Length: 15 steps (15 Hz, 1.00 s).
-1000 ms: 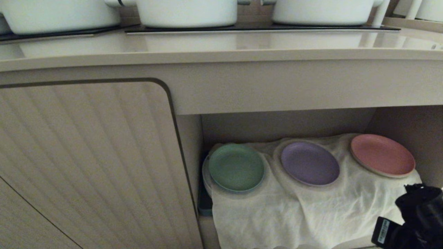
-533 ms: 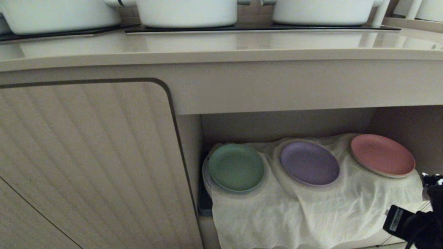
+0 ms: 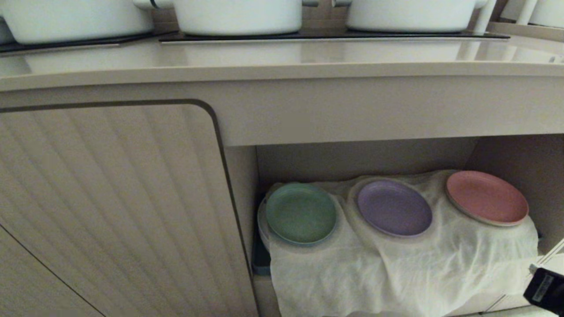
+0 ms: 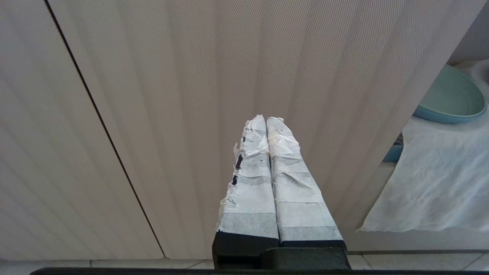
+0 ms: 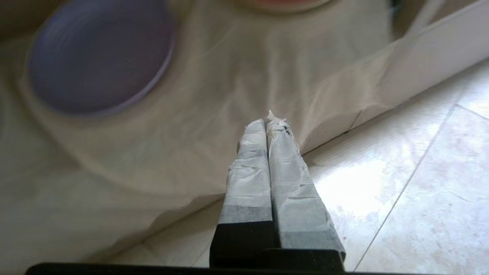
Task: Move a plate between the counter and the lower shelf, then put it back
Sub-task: Pick up the plate in the cupboard
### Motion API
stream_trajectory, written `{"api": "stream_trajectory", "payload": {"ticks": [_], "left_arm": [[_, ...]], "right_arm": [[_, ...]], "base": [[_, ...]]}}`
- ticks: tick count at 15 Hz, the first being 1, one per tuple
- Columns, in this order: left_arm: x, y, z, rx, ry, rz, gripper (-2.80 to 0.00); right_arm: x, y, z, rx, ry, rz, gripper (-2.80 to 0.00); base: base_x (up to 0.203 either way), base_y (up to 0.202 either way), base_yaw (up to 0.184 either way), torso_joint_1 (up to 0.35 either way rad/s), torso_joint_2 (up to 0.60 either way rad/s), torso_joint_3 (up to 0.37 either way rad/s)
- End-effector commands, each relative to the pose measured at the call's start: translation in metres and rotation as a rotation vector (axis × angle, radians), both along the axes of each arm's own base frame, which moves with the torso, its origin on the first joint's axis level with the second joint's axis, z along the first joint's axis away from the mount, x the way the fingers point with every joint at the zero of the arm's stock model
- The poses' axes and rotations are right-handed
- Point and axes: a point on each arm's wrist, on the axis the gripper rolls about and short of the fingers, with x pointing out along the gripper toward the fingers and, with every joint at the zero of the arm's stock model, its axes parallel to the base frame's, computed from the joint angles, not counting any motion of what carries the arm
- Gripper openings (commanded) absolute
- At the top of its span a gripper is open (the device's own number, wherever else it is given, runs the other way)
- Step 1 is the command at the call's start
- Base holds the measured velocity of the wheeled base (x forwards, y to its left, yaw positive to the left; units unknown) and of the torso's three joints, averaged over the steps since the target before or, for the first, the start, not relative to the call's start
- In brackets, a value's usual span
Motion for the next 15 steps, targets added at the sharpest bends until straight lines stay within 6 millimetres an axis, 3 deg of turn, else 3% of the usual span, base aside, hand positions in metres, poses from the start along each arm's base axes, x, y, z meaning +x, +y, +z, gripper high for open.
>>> {"api": "stream_trajectory", "payload": {"ticks": [1, 9, 15], "left_arm": [[0.0, 0.0, 0.0, -0.001, -0.001, 0.001, -2.8], [0.0, 0.0, 0.0, -0.001, -0.001, 0.001, -2.8], [0.0, 0.0, 0.0, -0.001, -0.001, 0.001, -2.8]], "right_arm": [[-0.005, -0.009, 0.006, 0.001, -0.062, -0.078, -2.8], [-0.032, -0.014, 0.021, -0.098, -0.169, -0.081, -2.8], [-0.082, -0.012, 0.012, -0.125, -0.212, 0.008, -2.8]], "base": [[0.0, 0.0, 0.0, 0.0, 0.0, 0.0], [0.0, 0.0, 0.0, 0.0, 0.0, 0.0], [0.0, 0.0, 0.0, 0.0, 0.0, 0.0]]}}
